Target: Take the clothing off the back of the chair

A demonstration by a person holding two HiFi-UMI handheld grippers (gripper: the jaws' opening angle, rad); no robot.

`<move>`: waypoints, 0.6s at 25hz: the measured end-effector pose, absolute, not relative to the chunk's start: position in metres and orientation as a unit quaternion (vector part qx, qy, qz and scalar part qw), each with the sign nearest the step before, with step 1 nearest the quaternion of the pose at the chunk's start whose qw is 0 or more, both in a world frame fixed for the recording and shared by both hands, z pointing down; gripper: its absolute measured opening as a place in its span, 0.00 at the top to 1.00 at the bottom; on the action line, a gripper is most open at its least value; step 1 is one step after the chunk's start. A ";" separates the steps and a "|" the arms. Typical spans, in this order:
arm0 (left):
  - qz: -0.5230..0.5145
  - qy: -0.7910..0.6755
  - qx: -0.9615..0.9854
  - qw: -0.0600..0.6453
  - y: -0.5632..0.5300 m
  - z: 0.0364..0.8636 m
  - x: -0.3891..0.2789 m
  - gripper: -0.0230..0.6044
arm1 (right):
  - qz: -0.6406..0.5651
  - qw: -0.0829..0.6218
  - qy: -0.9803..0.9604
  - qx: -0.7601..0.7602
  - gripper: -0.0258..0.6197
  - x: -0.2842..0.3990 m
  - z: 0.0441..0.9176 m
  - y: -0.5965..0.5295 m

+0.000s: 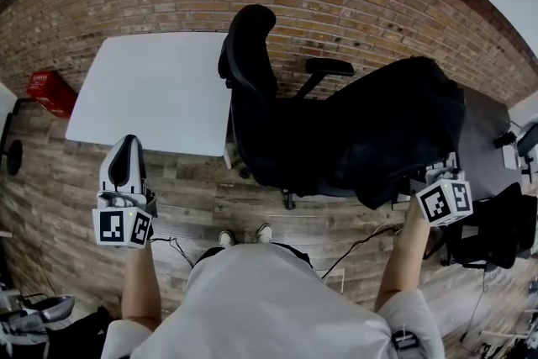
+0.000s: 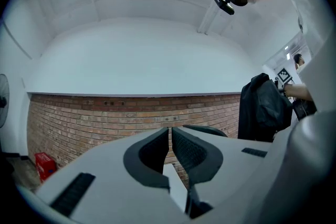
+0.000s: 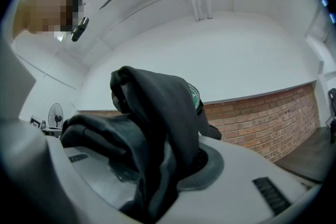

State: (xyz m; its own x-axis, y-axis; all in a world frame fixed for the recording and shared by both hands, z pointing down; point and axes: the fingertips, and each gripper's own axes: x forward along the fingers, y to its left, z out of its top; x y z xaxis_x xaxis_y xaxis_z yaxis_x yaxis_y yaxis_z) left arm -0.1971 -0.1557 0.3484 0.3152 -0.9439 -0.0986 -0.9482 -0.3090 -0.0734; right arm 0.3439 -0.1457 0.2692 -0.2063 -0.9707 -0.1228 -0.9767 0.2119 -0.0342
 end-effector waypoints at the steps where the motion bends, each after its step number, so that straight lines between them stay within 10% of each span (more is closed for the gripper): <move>1: 0.018 0.585 -0.809 0.057 -0.157 0.349 -0.198 0.90 | 0.025 0.057 0.775 -0.629 0.74 0.342 0.272 -0.138; 15: -0.006 0.597 -0.801 0.045 -0.144 0.363 -0.202 0.90 | -0.020 0.011 0.736 -0.677 0.74 0.330 0.333 -0.066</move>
